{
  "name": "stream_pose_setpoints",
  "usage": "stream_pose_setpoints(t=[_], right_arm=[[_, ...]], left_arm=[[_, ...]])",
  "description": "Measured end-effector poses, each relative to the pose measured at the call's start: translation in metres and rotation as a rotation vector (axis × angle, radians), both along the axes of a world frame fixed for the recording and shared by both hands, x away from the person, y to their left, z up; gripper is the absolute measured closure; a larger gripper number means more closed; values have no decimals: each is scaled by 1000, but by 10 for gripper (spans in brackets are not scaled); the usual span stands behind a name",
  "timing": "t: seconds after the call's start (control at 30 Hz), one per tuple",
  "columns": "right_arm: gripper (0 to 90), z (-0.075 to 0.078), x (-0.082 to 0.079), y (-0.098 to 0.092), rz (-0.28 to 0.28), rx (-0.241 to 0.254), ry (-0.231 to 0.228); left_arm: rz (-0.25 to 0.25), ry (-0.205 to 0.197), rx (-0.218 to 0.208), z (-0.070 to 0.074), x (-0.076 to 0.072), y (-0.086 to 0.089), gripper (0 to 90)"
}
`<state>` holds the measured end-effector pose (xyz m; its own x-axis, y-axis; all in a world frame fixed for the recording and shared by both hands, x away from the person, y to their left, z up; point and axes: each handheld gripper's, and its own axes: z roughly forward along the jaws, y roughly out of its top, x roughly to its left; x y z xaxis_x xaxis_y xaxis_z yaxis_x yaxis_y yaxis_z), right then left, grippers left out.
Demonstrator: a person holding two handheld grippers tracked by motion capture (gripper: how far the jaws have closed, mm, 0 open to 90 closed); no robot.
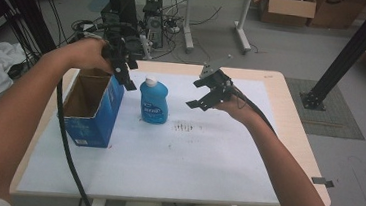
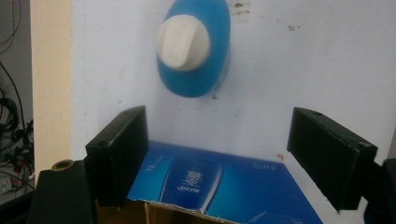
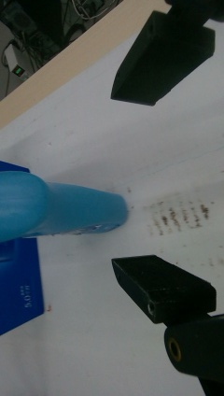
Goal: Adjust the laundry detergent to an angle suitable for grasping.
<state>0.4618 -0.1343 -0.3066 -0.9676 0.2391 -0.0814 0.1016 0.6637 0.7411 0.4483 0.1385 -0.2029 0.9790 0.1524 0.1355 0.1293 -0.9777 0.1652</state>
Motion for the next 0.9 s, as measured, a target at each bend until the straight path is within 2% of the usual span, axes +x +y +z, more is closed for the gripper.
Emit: stream_pose_setpoints(t=[0.03,0.13,0.17,0.23,0.27,0.3,0.4,0.7,0.87,0.9], right_arm=[[161,-4,3,4,-1,33,3],[162,-9,6,12,-6,71,-6],[162,-9,6,12,-6,71,-6],[173,-14,8,20,0,119,-9],[173,-14,8,20,0,119,-9],[185,-18,8,26,2,145,-17],[188,-25,9,33,9,171,-10],[185,-40,11,45,25,189,30],[190,-45,11,51,34,203,35],[196,-46,10,54,29,210,20]], left_arm=[[4,3,1,0,0,0,213],[8,9,-3,-2,1,0,213],[-4,8,8,-2,2,-1,213],[-2,8,7,-2,2,-2,213],[-2,8,7,-2,2,-2,213],[-1,6,2,-3,2,-3,213],[-8,7,10,-3,3,-3,213],[-5,9,11,-5,4,-1,213],[-5,7,12,-5,4,-2,214],[-6,6,12,-4,4,-2,214]])
